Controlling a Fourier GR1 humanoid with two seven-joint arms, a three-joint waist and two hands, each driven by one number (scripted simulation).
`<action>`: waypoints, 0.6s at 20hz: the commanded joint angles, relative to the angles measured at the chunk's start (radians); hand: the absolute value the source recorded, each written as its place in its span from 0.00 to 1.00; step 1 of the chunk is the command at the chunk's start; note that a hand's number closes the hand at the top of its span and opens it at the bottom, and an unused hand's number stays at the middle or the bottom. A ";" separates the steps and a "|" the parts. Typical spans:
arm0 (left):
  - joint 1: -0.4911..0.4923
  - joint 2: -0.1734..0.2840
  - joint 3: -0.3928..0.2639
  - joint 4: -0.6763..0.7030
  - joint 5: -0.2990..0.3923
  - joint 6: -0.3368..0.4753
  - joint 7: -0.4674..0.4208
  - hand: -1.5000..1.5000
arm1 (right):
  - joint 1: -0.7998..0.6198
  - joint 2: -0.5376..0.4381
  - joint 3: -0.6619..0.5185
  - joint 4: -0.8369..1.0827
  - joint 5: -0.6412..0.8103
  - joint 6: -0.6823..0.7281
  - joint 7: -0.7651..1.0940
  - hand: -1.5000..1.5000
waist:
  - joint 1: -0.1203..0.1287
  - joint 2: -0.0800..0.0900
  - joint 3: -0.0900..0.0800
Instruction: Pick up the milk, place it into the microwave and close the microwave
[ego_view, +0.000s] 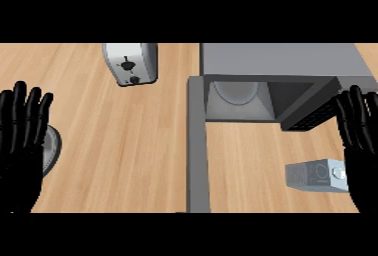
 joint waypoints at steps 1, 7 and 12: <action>-0.011 -0.016 -0.006 0.035 -0.014 0.006 -0.003 0.00 | -0.046 -0.037 -0.072 0.037 -0.084 0.050 0.014 0.00 | -0.009 -0.022 0.011; 0.046 -0.089 -0.050 0.024 0.058 0.113 0.070 0.00 | 0.222 -0.111 -0.255 -0.135 -0.548 0.285 -0.036 0.00 | -0.042 -0.033 0.014; 0.151 -0.065 0.022 -0.093 0.144 0.031 0.080 0.00 | 0.377 -0.197 -0.486 -0.094 -0.803 0.465 -0.095 0.00 | -0.021 -0.028 0.012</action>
